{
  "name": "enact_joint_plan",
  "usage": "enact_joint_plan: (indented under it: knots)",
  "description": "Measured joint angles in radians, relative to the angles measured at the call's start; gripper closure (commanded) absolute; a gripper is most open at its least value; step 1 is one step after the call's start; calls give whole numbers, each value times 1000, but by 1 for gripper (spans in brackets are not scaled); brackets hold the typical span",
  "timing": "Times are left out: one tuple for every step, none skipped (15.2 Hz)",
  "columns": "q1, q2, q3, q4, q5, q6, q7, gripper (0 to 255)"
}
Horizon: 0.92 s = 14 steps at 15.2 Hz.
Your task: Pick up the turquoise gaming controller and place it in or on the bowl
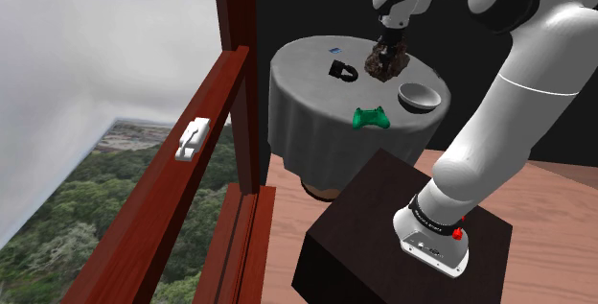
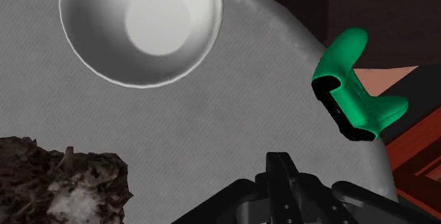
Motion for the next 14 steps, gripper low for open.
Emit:
enact_joint_plan:
  knots:
    - [0, 0, 0, 0, 0, 0, 0, 0]
    - [2, -4, 2, -15, 1, 5, -8, 0]
    - [5, -7, 7, -38, 4, 13, -16, 0]
    - [7, -10, 11, -56, 6, 13, -33, 0]
    - [10, -19, 15, -90, 7, 24, -47, 0]
    - [11, -21, 18, -113, 10, 29, -65, 0]
    - [14, -30, 22, -143, 11, 34, -81, 0]
    - [16, -34, 26, -175, 14, 47, -98, 0]
    - [19, -39, 31, -199, 16, 49, -113, 0]
    - [21, -39, 35, -218, 21, 52, -133, 0]
    - [22, -35, 39, -234, 26, 56, -151, 0]
    - [23, -29, 41, -251, 30, 70, -162, 0]
    - [25, -36, 43, -273, 29, 81, -163, 0]
    - [25, -35, 43, -287, 30, 94, -166, 0]
